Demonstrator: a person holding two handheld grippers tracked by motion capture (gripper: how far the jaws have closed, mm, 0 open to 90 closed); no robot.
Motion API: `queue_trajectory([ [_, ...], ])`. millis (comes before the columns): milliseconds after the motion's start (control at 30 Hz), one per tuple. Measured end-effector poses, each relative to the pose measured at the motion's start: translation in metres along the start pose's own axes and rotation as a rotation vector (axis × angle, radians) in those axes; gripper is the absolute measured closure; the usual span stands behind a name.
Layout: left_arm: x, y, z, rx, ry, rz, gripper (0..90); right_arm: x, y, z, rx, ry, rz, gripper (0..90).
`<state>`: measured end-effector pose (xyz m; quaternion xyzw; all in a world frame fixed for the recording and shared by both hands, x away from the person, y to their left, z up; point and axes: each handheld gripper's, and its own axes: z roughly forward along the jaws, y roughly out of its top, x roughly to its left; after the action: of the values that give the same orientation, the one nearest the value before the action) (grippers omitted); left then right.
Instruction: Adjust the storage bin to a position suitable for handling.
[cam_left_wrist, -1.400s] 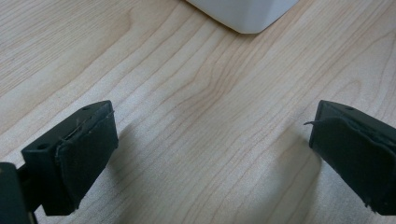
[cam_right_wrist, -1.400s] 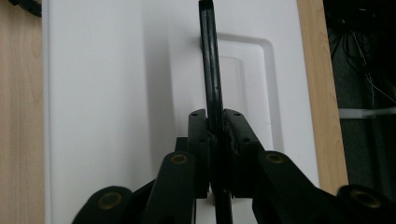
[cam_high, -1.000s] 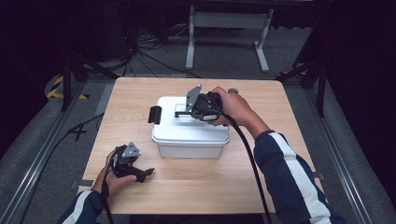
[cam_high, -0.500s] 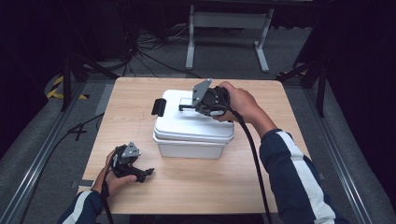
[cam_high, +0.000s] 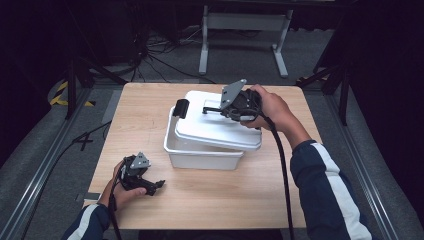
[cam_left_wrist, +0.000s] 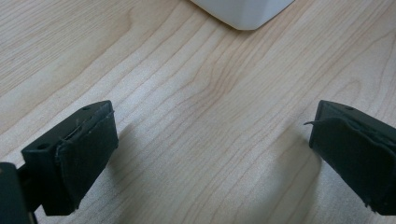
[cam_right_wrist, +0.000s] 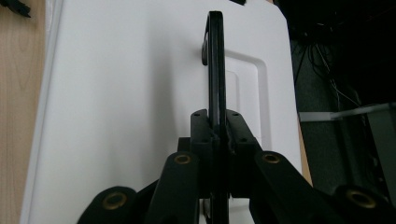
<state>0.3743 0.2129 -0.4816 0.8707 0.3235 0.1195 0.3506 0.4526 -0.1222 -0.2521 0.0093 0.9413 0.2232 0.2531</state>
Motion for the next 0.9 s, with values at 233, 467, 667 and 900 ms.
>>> queue_trajectory([
  [233, 0.0, 0.0, 0.0, 0.0, 0.0, 0.0, 1.6, -0.003, -0.014, -0.012, 0.0, -0.018, 0.037, 84.0],
  [467, 0.0, 0.0, 0.0, -0.005, 0.002, 0.001, 1.6, -0.006, -0.033, -0.022, -0.004, -0.03, 0.059, 84.0],
  [667, 0.0, 0.0, 0.0, -0.004, 0.002, 0.001, 1.6, -0.009, -0.051, -0.035, -0.015, -0.051, 0.106, 83.9],
  [900, 0.0, 0.0, 0.0, -0.004, 0.002, 0.001, 1.6, -0.013, -0.077, -0.053, -0.022, -0.083, 0.139, 83.9],
])
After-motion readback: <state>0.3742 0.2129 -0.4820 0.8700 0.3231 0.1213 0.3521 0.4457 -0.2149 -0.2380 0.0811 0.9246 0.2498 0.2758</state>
